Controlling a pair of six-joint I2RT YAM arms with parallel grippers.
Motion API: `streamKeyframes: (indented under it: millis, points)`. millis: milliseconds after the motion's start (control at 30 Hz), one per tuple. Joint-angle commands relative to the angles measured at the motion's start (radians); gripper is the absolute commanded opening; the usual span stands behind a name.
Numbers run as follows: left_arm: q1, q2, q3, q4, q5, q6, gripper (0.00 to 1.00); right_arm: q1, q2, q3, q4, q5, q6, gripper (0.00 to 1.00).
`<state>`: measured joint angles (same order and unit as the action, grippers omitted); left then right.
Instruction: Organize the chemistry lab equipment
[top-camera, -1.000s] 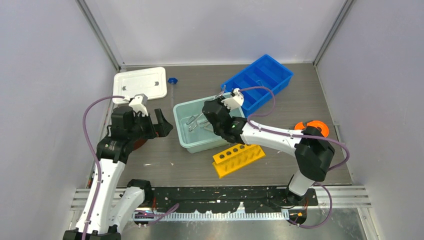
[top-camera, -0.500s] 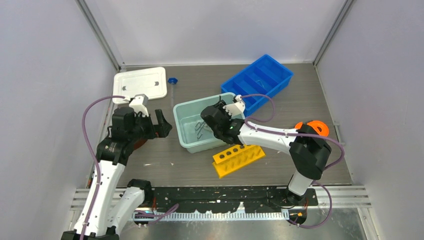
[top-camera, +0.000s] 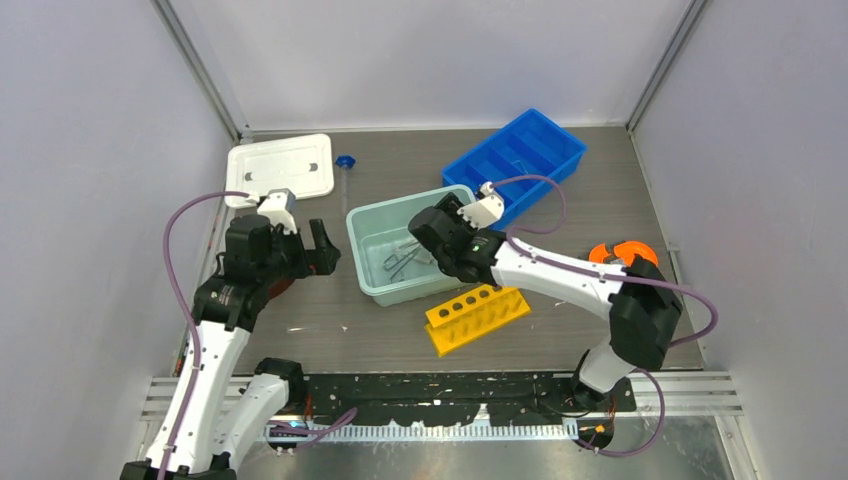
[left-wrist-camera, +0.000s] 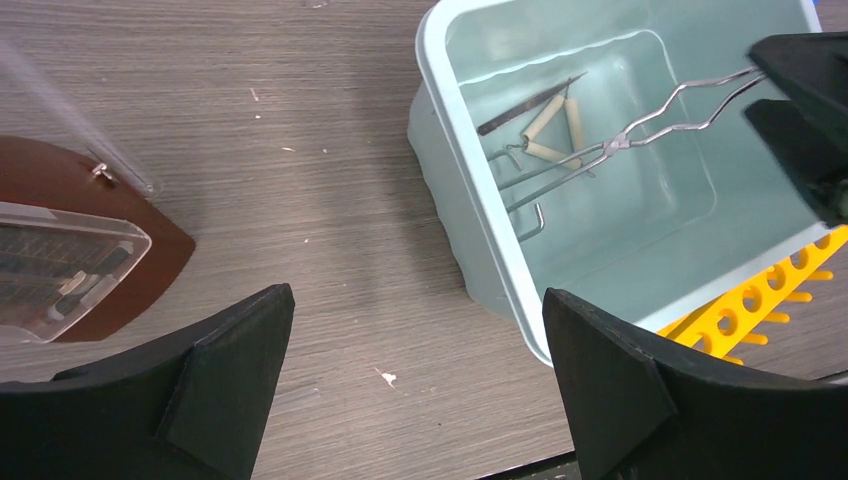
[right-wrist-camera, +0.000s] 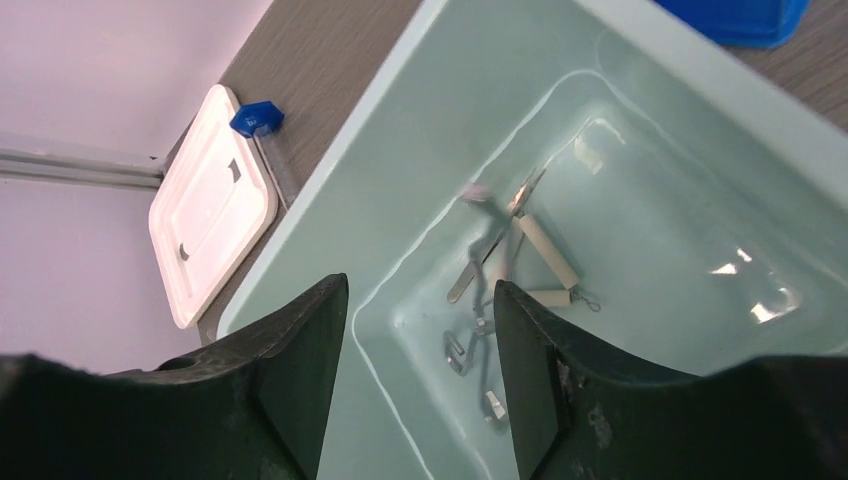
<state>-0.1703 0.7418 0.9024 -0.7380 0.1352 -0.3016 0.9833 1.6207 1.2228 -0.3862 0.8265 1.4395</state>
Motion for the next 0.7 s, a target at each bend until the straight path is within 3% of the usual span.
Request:
streamKeyframes:
  millis: [0,333,433,600,667]
  points:
    - [-0.005,0.003,0.010,0.003,-0.047,0.017,1.00,-0.005,-0.132,0.043,-0.050,0.079,-0.157,0.62]
    - [-0.005,0.026,0.022,-0.043,-0.175,-0.147,1.00,-0.005,-0.353,-0.054,-0.006,-0.079,-0.471,0.62]
    - [-0.005,0.018,0.036,-0.105,-0.244,-0.273,1.00,-0.005,-0.436,-0.112,0.021,-0.110,-0.512,0.62]
    - [-0.005,0.018,0.046,-0.199,-0.216,-0.454,1.00,-0.005,-0.565,-0.213,0.084,-0.114,-0.572,0.62]
    - [-0.005,0.010,0.029,-0.233,-0.233,-0.581,0.95,-0.005,-0.608,-0.243,0.106,-0.123,-0.616,0.62]
